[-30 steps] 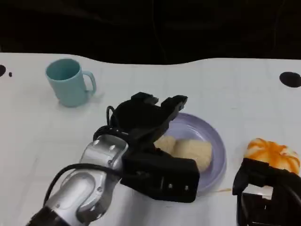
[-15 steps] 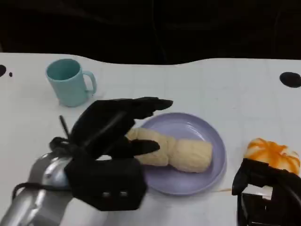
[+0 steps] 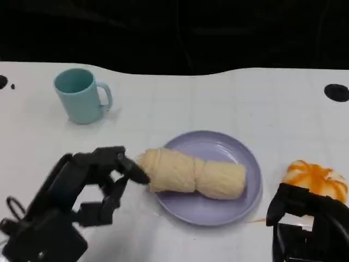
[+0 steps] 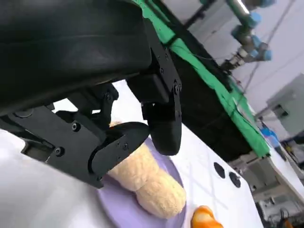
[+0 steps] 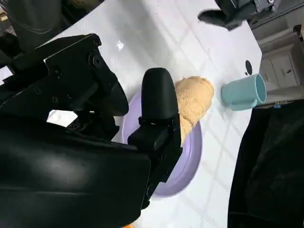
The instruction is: Grasp the towel on the left side of the plate with the left hand and place it into the plate.
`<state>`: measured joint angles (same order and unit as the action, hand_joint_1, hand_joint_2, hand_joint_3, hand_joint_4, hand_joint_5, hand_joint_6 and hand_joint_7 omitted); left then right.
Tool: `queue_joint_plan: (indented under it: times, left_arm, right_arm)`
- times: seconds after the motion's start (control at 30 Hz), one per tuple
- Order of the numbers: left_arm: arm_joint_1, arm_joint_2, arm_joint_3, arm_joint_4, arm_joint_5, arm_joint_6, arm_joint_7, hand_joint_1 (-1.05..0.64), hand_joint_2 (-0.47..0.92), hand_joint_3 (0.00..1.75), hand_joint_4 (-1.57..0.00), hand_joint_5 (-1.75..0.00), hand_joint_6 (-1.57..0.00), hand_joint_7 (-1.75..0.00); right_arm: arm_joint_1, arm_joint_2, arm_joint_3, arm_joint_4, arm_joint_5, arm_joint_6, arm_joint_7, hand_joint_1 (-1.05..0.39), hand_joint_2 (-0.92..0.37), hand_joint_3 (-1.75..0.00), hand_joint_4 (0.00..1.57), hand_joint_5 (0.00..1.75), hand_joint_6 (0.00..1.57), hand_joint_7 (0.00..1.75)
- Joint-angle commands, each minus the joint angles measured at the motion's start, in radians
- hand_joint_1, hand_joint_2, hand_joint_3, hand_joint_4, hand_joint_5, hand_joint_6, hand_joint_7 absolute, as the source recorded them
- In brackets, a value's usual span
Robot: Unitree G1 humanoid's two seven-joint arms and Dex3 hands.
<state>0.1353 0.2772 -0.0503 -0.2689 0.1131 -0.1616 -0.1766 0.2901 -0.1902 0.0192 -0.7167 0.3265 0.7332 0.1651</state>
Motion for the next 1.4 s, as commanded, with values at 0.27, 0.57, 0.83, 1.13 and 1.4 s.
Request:
queue_joint_plan:
  times: [0.27,0.57,0.83,1.13,1.4]
  left_arm:
    - [0.256,-0.086,0.038,-0.275,-0.23,0.309,-0.012,-0.1,0.48,1.31,-0.85,-1.75,-0.76,-1.56]
    - [0.244,-0.13,0.069,-0.188,-0.441,0.411,-0.067,-0.12,0.49,1.22,-0.85,-1.74,-0.84,-1.5]
    - [0.231,-0.145,0.082,-0.144,-0.513,0.416,-0.1,-0.13,0.45,1.25,-0.86,-1.74,-0.85,-1.49]
    - [0.229,-0.15,0.096,-0.151,-0.561,0.44,-0.102,-0.13,0.44,1.29,-0.85,-1.74,-0.85,-1.47]
    - [0.217,-0.15,0.102,-0.143,-0.569,0.444,-0.104,-0.12,0.44,1.3,-0.85,-1.75,-0.84,-1.48]
  right_arm:
    - [-0.013,-0.006,-0.006,0.008,0.008,-0.005,0.0,0.01,-0.55,-1.45,0.84,1.75,0.62,1.75]
    - [-0.01,-0.019,-0.019,0.016,0.0,-0.012,0.014,0.03,-0.55,-1.44,0.83,1.75,0.62,1.75]
    - [-0.008,-0.018,-0.039,0.032,0.004,-0.021,0.028,0.05,-0.57,-1.43,0.82,1.75,0.61,1.75]
    - [-0.001,-0.023,-0.037,0.039,-0.004,-0.047,0.04,0.05,-0.58,-1.41,0.82,1.75,0.6,1.75]
    - [-0.007,-0.017,-0.034,0.049,-0.004,-0.052,0.037,0.06,-0.6,-1.41,0.83,1.75,0.61,1.75]
